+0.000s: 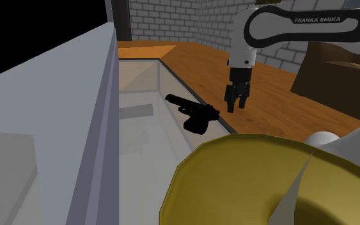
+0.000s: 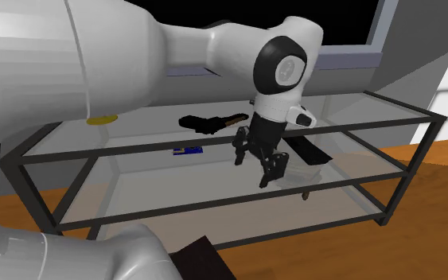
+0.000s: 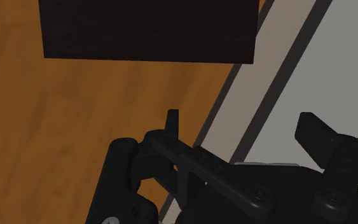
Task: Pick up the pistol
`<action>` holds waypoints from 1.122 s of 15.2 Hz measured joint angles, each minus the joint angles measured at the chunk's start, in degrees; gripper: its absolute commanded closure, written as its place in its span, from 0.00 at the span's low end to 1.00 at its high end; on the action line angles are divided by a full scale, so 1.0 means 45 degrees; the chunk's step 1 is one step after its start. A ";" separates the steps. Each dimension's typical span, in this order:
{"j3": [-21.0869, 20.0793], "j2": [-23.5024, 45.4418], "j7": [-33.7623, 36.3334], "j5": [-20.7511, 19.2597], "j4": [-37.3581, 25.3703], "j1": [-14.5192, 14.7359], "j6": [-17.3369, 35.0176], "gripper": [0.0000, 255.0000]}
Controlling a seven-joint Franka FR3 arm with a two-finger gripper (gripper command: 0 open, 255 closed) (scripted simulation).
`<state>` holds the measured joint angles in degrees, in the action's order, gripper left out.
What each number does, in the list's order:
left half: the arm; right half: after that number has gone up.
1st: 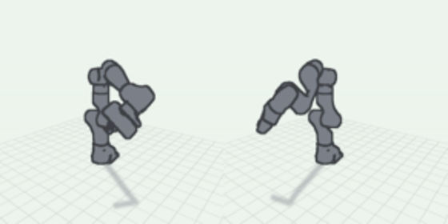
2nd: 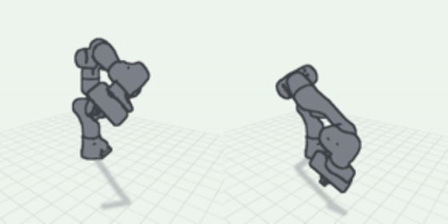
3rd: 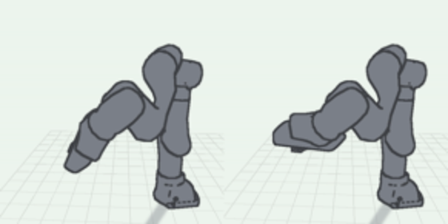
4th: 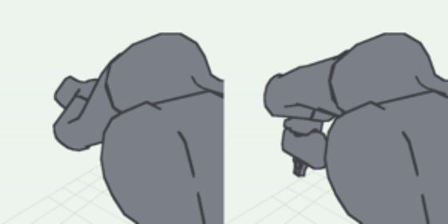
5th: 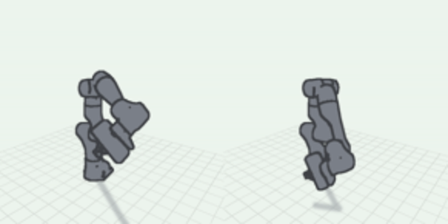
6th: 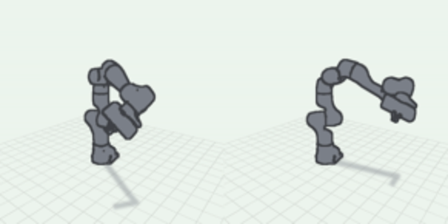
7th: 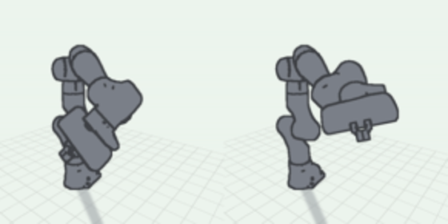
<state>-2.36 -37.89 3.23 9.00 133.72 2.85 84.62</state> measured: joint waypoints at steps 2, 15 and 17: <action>-0.0380 0.0592 0.0419 0.0255 -0.0786 0.0163 0.0076 0.00; -0.2619 0.4099 0.3598 0.0534 -0.5377 0.1468 0.0671 0.00; -0.2949 0.4834 0.4067 0.0488 -0.6531 0.1568 0.0603 0.00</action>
<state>-15.63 -16.14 21.53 11.20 104.33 9.91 87.34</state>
